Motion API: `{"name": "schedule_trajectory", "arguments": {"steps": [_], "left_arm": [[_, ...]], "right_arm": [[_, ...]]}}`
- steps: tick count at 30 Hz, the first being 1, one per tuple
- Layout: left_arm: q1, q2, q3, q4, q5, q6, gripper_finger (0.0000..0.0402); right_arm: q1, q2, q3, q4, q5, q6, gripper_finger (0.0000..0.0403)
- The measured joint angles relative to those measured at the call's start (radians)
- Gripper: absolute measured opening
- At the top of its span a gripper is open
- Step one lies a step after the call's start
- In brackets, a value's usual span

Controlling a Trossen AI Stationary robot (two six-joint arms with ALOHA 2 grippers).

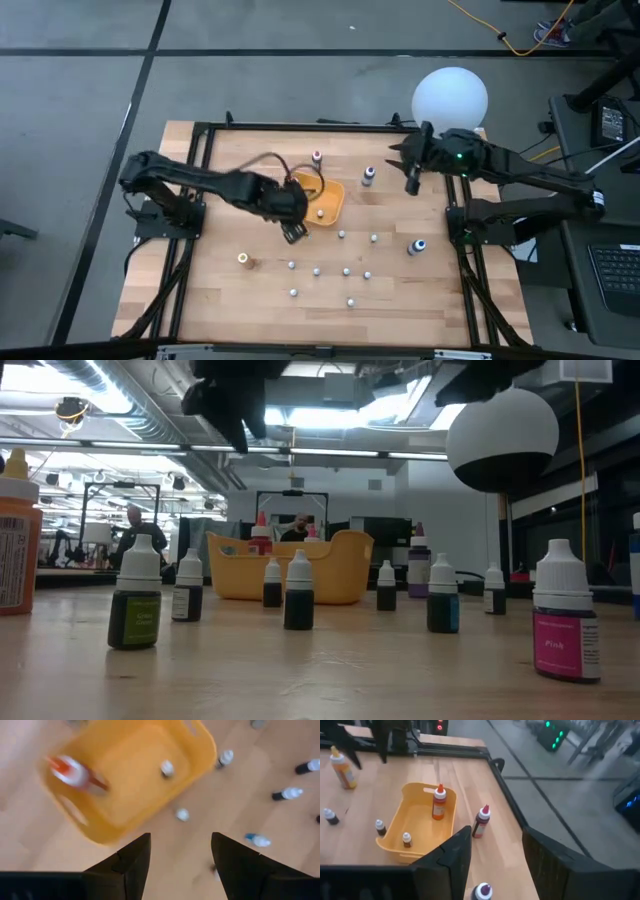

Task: Pick & Place food coloring
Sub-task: Put the small brown food coloring bottle into the yellow bin

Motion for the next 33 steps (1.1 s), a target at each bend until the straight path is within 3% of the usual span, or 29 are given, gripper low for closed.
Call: {"name": "schedule_trajectory", "arguments": {"steps": [10, 23, 33], "left_arm": [[-0.025, 0.198, 0.003, 0.121, 0.148, -0.287, 0.0228], [-0.003, 0.262, 0.001, 0.14, 0.051, -0.367, 0.0228], [0.011, 0.313, 0.001, 0.161, 0.083, -0.357, 0.0228]], "right_arm": [[-0.001, -0.01, -0.01, 0.033, -0.091, -0.074, 0.0177], [-0.001, -0.007, -0.01, 0.026, -0.156, -0.079, 0.0177], [-0.001, -0.007, -0.01, 0.026, -0.155, -0.11, 0.0177]]}}
